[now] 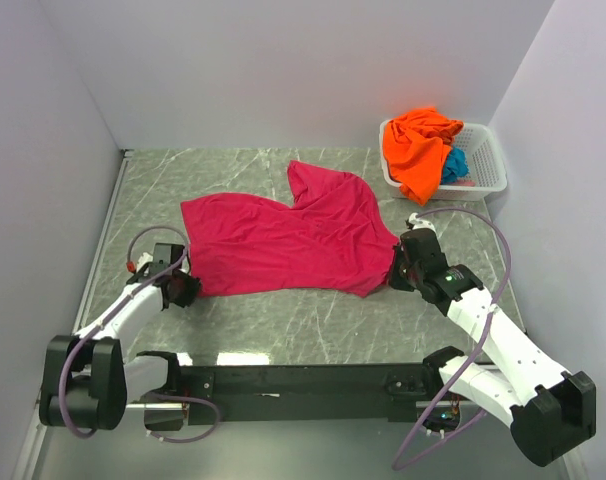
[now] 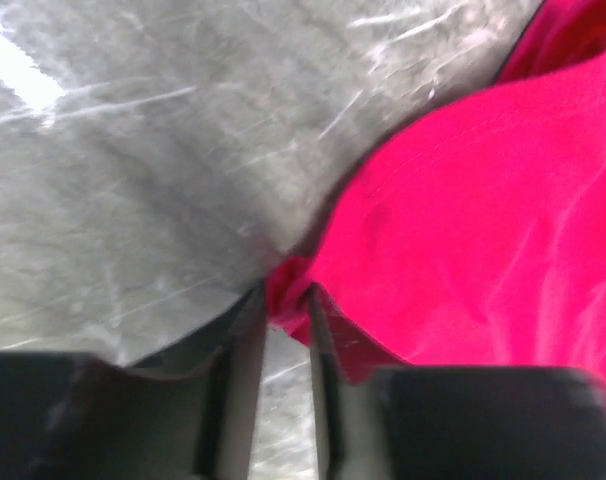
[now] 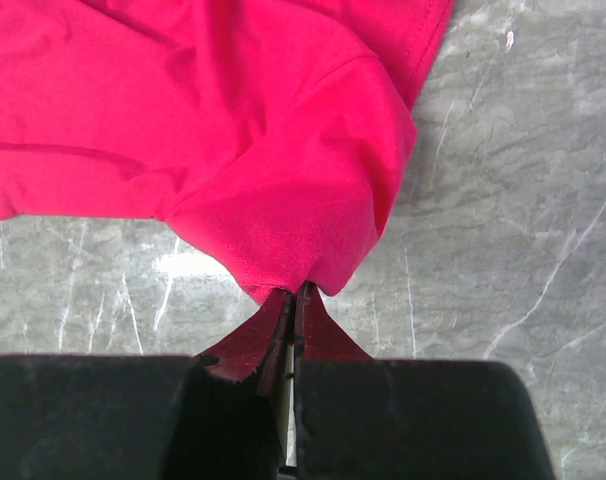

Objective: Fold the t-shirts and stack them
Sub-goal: Flatten the tshirt out

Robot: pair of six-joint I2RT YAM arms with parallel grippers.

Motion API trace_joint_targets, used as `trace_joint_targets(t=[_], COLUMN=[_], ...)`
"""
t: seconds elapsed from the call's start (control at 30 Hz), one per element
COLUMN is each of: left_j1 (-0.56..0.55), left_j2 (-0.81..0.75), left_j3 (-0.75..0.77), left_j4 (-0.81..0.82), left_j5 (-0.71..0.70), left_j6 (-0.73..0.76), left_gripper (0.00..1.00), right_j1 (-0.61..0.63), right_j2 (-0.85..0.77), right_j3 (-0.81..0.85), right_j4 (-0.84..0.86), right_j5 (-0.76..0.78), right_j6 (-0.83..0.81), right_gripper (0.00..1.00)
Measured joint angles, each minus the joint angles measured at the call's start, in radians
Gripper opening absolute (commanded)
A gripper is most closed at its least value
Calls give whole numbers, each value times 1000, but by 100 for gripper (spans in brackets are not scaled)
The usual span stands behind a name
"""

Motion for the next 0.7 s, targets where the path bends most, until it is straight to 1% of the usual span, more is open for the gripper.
trace_joint_targets(t=[0.07,0.1,0.33,0.47,0.6,0.7], left_j1=[-2,-2,-6,-28,-57,-82], left_j2=[27,35,48,2,-77,-93], left_j3=[7,10,17,36,134,267], left_j4=[18,22,47,1,-30,-33], left_j5=[0,0,-8,-67,-135,-192], left_j6=[3,2,11,24,26,29], left_gripper=[15,1,1,1,1,1], right_j1=[0,0,0,0,0,0], right_j2=[0,0,3,6,8,11], right_j3=[0,0,0,8,63,153], right_j4=[3,7,18,14,5,11], right_j5=[0,0,-6,7,40,89], right_j6=[0,0,-2,-15,-26,-35], right_gripper=[0,0,0,0,0,0])
